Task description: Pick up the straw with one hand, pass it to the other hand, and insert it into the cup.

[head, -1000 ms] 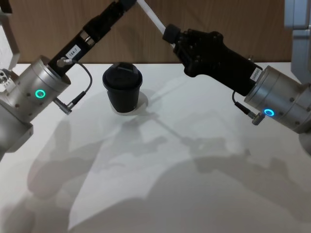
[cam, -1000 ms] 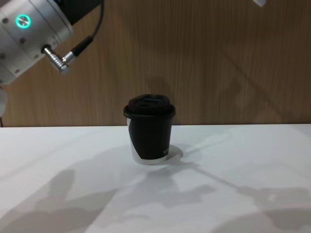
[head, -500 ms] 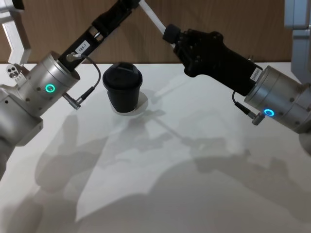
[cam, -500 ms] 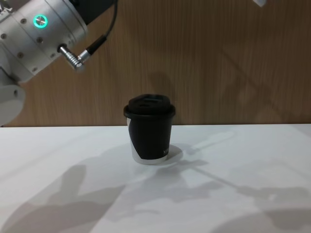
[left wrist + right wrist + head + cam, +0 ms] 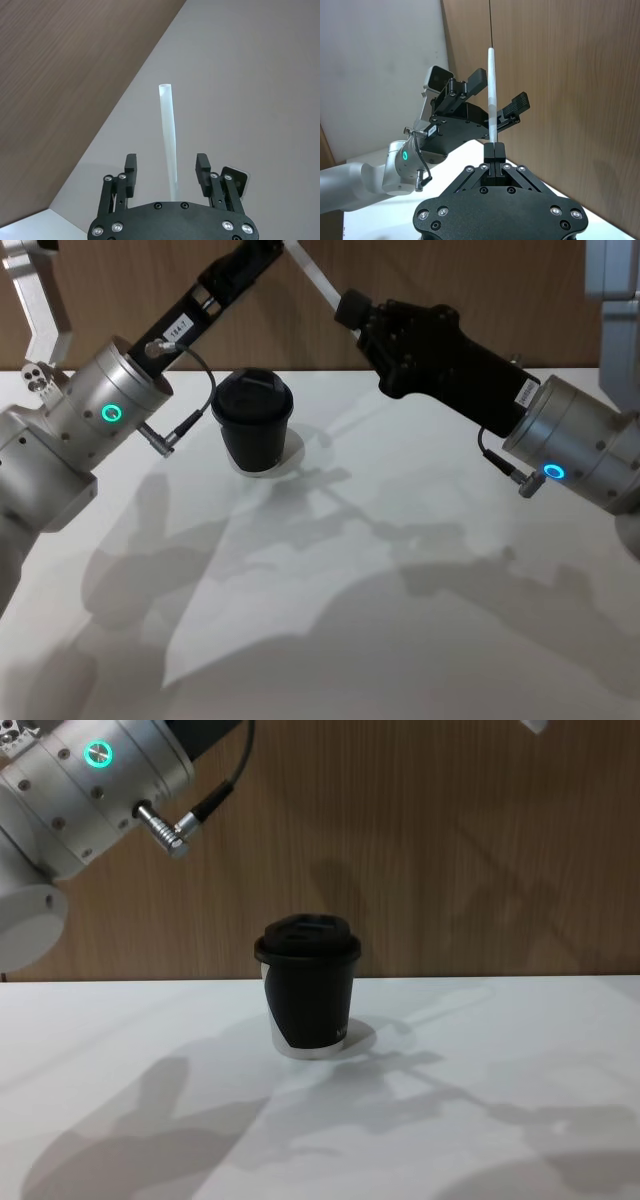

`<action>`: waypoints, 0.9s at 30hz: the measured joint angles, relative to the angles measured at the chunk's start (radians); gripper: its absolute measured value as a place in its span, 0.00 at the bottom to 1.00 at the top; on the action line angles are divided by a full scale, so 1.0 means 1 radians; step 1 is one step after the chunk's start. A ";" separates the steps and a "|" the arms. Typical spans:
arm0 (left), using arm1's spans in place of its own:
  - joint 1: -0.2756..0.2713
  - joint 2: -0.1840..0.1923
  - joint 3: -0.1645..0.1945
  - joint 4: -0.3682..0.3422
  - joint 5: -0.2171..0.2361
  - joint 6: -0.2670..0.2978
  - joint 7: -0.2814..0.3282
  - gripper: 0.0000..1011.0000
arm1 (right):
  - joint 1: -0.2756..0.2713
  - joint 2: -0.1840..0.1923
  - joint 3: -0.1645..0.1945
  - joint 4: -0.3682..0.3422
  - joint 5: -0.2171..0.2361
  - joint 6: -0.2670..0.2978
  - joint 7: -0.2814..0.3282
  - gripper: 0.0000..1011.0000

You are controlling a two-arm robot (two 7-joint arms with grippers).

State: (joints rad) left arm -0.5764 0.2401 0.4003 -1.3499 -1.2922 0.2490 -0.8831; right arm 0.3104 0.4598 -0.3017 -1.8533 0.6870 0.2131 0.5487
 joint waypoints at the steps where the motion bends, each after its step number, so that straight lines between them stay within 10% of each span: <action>1: -0.001 0.000 0.001 0.000 0.000 -0.001 0.000 0.75 | 0.000 0.000 0.000 0.000 0.000 0.000 0.000 0.00; 27: -0.005 0.009 0.023 -0.017 -0.014 -0.020 0.009 0.02 | 0.000 0.000 0.000 0.000 0.000 0.000 0.000 0.00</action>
State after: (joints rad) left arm -0.5815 0.2493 0.4232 -1.3671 -1.3063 0.2287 -0.8741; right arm 0.3104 0.4598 -0.3018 -1.8532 0.6869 0.2133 0.5487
